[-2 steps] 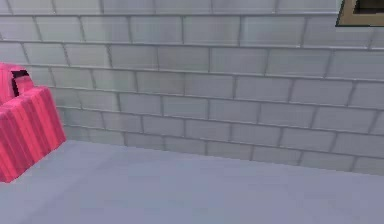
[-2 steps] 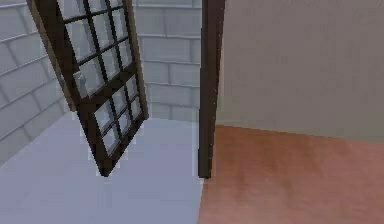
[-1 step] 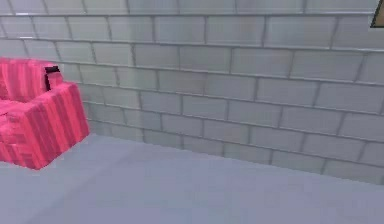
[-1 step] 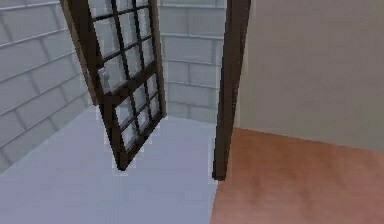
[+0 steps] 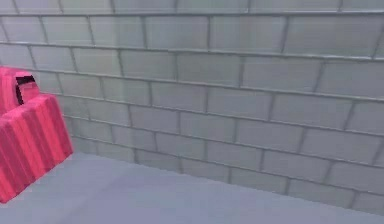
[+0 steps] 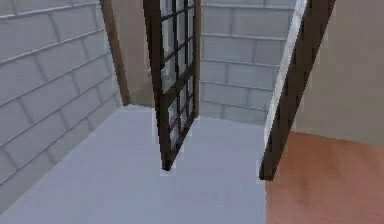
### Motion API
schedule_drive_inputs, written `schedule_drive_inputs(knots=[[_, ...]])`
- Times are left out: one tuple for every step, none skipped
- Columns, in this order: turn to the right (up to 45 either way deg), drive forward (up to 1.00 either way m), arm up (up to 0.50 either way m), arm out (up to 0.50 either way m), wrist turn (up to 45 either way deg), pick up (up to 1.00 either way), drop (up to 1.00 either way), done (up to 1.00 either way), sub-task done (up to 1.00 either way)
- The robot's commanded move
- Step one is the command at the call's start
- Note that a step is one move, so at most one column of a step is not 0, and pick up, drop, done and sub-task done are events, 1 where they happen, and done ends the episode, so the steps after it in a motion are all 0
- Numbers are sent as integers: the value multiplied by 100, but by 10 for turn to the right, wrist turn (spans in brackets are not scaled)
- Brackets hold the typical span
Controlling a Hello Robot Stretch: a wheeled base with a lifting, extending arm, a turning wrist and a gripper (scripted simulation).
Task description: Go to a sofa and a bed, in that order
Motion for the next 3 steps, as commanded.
schedule_drive_inputs(knots=[[-270,0,0,0,0,0,0,0,0],[0,45,0,0,0,0,0,0,0],[-450,0,0,0,0,0,0,0,0]])
